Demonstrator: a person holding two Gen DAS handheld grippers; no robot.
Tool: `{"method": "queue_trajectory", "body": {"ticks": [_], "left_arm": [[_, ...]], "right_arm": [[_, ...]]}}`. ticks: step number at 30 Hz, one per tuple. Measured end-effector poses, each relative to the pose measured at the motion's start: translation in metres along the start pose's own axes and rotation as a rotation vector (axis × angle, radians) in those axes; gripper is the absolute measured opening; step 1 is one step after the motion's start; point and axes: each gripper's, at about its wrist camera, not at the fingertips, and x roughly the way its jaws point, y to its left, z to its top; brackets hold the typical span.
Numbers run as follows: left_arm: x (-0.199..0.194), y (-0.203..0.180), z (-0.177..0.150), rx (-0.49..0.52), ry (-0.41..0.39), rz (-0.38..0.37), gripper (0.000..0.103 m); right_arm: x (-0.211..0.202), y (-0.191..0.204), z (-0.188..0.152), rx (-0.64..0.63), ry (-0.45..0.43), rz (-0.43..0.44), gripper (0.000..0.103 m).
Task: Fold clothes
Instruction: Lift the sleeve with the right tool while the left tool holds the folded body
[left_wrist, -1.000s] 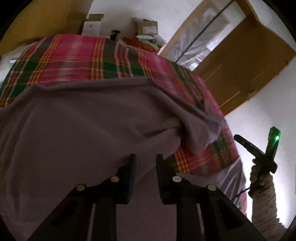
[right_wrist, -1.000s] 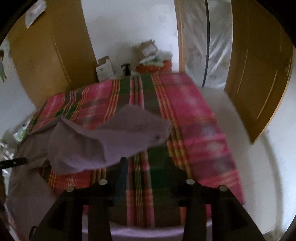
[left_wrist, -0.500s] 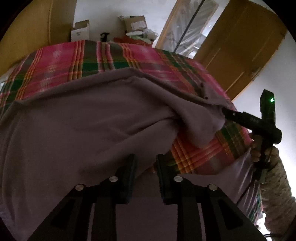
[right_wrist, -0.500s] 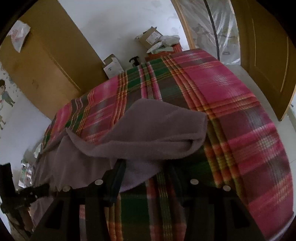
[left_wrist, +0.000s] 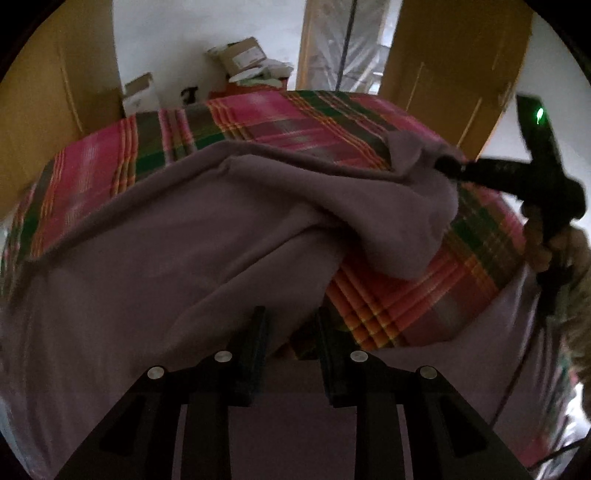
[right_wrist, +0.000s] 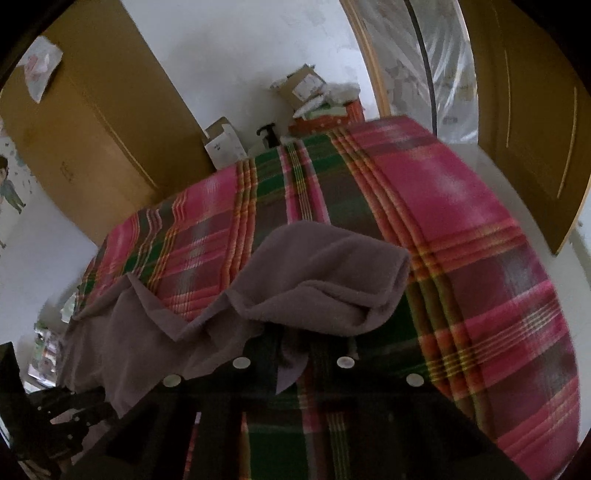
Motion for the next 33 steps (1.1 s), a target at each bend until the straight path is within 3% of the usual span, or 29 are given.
{"method": "queue_trajectory", "body": {"ticks": [9, 10, 12, 15, 21, 26, 33], "left_arm": [[0.007, -0.006, 0.008, 0.009, 0.002, 0.052, 0.026], [0.007, -0.005, 0.009, -0.003, 0.003, 0.041, 0.026], [0.004, 0.004, 0.01, -0.053, 0.0, 0.004, 0.013], [-0.001, 0.013, 0.011, -0.09, -0.009, -0.039, 0.008], [-0.015, 0.022, 0.01, -0.11, -0.027, -0.112, 0.007], [-0.024, 0.028, 0.008, -0.11, -0.039, -0.157, 0.007], [-0.033, 0.033, 0.005, -0.109, -0.049, -0.216, 0.007]], "right_arm": [[-0.026, 0.008, 0.012, -0.043, -0.101, -0.04, 0.013], [-0.028, 0.007, 0.014, -0.042, -0.111, -0.046, 0.013], [-0.035, 0.005, 0.017, -0.039, -0.131, -0.058, 0.013], [-0.043, 0.003, 0.022, -0.036, -0.154, -0.077, 0.012], [-0.056, -0.001, 0.033, -0.037, -0.188, -0.128, 0.012], [-0.048, -0.003, 0.049, -0.055, -0.17, -0.191, 0.012], [0.002, 0.004, 0.073, -0.131, -0.078, -0.305, 0.015]]}}
